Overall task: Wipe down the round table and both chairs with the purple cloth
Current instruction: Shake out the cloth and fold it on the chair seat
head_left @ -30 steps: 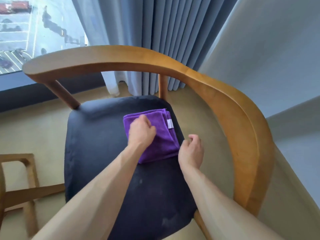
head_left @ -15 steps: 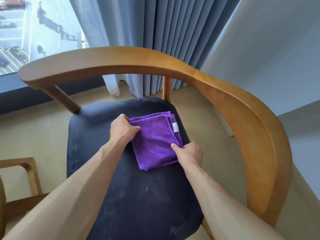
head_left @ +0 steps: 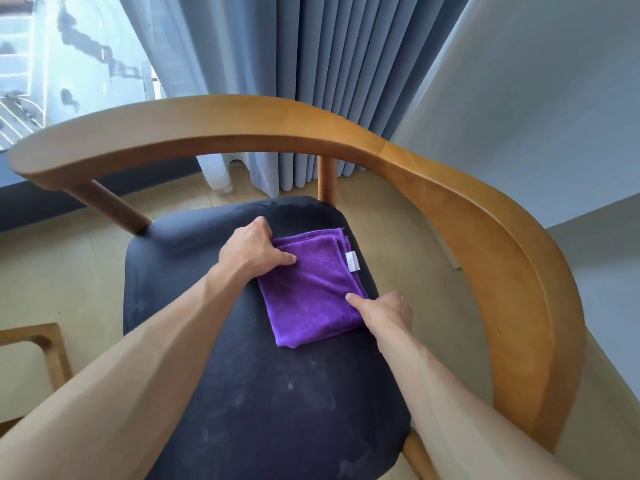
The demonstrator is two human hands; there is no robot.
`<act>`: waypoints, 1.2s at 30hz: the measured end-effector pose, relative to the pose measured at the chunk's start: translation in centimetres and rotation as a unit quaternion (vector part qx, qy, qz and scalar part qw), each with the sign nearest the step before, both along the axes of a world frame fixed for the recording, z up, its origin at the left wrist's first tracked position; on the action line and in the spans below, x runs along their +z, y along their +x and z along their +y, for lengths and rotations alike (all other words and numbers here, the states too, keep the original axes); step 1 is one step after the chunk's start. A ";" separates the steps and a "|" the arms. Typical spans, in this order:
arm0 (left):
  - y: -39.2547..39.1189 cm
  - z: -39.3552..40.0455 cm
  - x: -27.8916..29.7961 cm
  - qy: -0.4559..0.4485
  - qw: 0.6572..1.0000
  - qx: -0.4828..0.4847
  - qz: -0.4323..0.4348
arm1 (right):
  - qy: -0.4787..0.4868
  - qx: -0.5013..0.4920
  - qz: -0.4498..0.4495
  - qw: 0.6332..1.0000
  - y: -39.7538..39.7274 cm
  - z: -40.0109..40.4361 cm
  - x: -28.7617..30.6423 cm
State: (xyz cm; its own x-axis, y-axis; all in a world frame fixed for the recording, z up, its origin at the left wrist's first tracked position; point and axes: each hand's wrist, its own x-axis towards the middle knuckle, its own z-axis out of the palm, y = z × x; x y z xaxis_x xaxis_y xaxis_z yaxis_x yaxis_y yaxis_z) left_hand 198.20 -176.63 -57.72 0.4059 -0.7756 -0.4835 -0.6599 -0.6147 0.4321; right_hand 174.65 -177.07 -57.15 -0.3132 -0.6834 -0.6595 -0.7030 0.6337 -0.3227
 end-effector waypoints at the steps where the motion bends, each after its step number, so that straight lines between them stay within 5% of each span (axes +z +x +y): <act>1: -0.4 -0.4 0.2 0.003 0.999 -0.040 -0.026 | 0.014 -0.024 -0.008 1.000 0.2 0.1 0.1; 7: -4.1 -2.6 0.1 -0.050 0.953 -0.258 -0.151 | 0.030 -0.115 -0.033 0.992 1.4 2.0 0.3; 12: -5.2 -5.3 -0.5 -0.008 0.952 -0.235 -0.197 | 0.012 -0.117 -0.019 0.993 1.8 2.3 -0.2; 16: -5.6 -4.5 -1.3 -0.024 0.946 -0.239 -0.218 | 0.010 -0.245 -0.079 0.966 1.7 3.3 -0.8; 20: -4.3 -4.6 -0.2 0.005 0.961 -0.241 -0.137 | 0.061 -0.386 -0.188 0.901 2.6 4.1 -1.0; 28: -2.2 -5.8 1.8 0.188 0.966 -0.176 0.029 | 0.078 -0.393 -0.283 0.872 4.4 3.4 -1.0; 32: 0.4 -4.6 2.8 0.202 0.963 -0.147 0.099 | -0.024 -0.311 -0.273 0.910 5.3 2.8 -0.6; 36: 3.3 -0.9 5.2 0.084 0.944 -0.022 0.319 | -0.108 -0.124 -0.308 0.937 5.3 1.4 2.2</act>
